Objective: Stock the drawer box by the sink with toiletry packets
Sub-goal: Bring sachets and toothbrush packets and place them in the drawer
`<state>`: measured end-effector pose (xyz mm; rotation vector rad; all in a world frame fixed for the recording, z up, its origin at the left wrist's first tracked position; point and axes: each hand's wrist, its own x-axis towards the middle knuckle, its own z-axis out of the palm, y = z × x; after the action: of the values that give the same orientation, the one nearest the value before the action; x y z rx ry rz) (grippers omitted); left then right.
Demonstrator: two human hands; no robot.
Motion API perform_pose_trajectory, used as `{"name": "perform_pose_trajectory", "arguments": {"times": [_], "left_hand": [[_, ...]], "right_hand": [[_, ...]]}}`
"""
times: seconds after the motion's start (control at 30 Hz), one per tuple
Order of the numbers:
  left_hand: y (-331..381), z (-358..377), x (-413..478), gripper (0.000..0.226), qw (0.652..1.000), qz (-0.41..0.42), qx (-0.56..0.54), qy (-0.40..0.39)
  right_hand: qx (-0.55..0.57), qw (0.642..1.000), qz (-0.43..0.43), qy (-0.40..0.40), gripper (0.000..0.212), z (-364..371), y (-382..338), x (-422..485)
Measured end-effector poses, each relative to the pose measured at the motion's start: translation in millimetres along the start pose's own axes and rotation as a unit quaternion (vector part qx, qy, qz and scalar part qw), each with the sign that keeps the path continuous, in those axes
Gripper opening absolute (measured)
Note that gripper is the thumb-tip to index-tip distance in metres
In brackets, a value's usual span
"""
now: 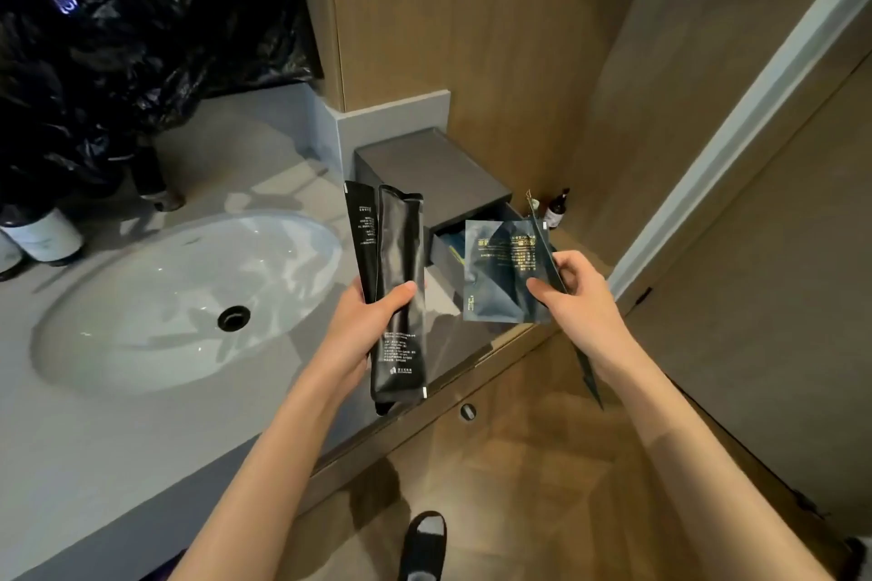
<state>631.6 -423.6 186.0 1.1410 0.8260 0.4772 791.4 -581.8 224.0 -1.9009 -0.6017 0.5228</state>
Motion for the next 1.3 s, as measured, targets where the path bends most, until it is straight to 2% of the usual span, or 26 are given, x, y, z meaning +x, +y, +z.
{"name": "perform_pose_trajectory", "arguments": {"times": [0.17, 0.3, 0.6, 0.73, 0.87, 1.1, 1.17, 1.23, 1.3], "left_hand": [[22, 32, 69, 0.02, 0.999, 0.004, -0.002, 0.032], [34, 48, 108, 0.034, 0.998, 0.004, 0.003, 0.068], [39, 67, 156, 0.029, 0.981, -0.006, -0.045, 0.188], [37, 79, 160, 0.033, 0.968, -0.008, -0.085, 0.238], [37, 93, 158, 0.028, 0.95, -0.006, -0.071, 0.303], [28, 109, 144, 0.029, 0.936, 0.019, -0.08, 0.341], [28, 112, 140, 0.028, 0.935, 0.023, -0.081, 0.345], [27, 113, 136, 0.029, 0.934, 0.024, -0.077, 0.348], [27, 114, 133, 0.032, 0.93, 0.02, -0.086, 0.357]], "right_hand": [[-0.052, 0.998, -0.024, -0.035, 0.018, -6, -11, 99], [-0.083, 0.992, -0.048, -0.077, 0.019, 0, -16, 166], [-0.186, 0.959, -0.088, -0.196, 0.021, 45, -11, 300], [-0.231, 0.933, -0.123, -0.246, 0.025, 67, -10, 333], [-0.283, 0.905, -0.159, -0.274, 0.029, 83, -7, 349], [-0.342, 0.869, -0.247, -0.261, 0.055, 89, 2, 355], [-0.324, 0.872, -0.266, -0.254, 0.06, 81, 1, 353], [-0.245, 0.886, -0.261, -0.295, 0.054, 68, -5, 349], [-0.12, 0.904, -0.185, -0.366, 0.043, 49, -16, 338]]}}
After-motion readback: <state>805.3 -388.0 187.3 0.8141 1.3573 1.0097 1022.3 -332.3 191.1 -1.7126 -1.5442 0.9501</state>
